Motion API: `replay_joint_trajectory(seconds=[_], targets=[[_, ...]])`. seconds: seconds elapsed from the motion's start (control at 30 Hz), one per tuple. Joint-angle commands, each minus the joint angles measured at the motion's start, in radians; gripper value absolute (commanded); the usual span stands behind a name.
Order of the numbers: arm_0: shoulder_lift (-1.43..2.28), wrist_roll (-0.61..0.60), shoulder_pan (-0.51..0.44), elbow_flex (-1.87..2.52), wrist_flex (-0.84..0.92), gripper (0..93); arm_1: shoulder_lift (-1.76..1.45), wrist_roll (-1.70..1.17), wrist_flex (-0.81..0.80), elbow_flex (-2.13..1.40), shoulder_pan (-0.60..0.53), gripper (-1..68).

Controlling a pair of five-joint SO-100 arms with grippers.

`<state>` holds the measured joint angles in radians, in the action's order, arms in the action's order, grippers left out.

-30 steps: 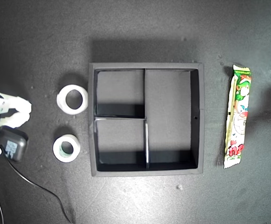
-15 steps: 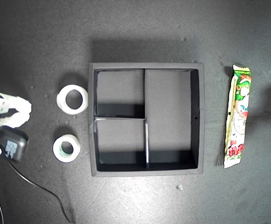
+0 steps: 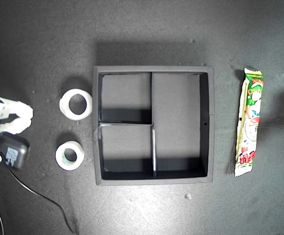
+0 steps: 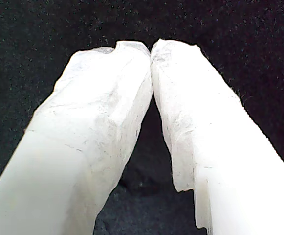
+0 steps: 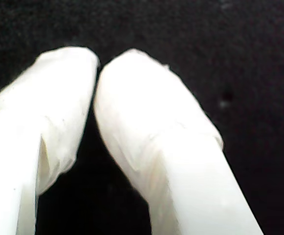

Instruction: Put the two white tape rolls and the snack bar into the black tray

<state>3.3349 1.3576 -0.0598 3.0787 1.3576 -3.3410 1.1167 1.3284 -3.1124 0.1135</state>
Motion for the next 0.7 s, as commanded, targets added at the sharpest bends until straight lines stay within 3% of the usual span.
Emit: replay_joint_trajectory(seconds=[0.0,0.2,0.27,0.4,0.47,0.6,0.67], targets=[[0.052,-0.009,0.014,0.06,0.038,0.2,-0.008,0.011,0.012,-0.012,0.012,0.0],[0.052,0.018,0.014,0.06,0.029,2.8,-0.008,0.115,0.002,-0.012,0.092,0.0],[0.052,-0.005,0.014,0.06,0.005,8.6,-0.008,0.164,-0.003,-0.012,0.092,0.0],[0.052,0.133,0.058,0.06,-0.006,30.3,-0.008,0.13,-0.1,-0.012,0.103,0.0],[0.052,0.112,0.087,0.06,-0.048,37.8,-0.008,0.074,-0.179,-0.012,0.109,-0.1],[0.052,0.12,0.149,0.06,-0.078,39.8,-0.008,0.02,-0.298,-0.012,0.109,-0.2],[0.052,0.212,0.196,0.06,-0.048,39.8,-0.008,0.018,-0.321,-0.012,0.11,-0.3]])
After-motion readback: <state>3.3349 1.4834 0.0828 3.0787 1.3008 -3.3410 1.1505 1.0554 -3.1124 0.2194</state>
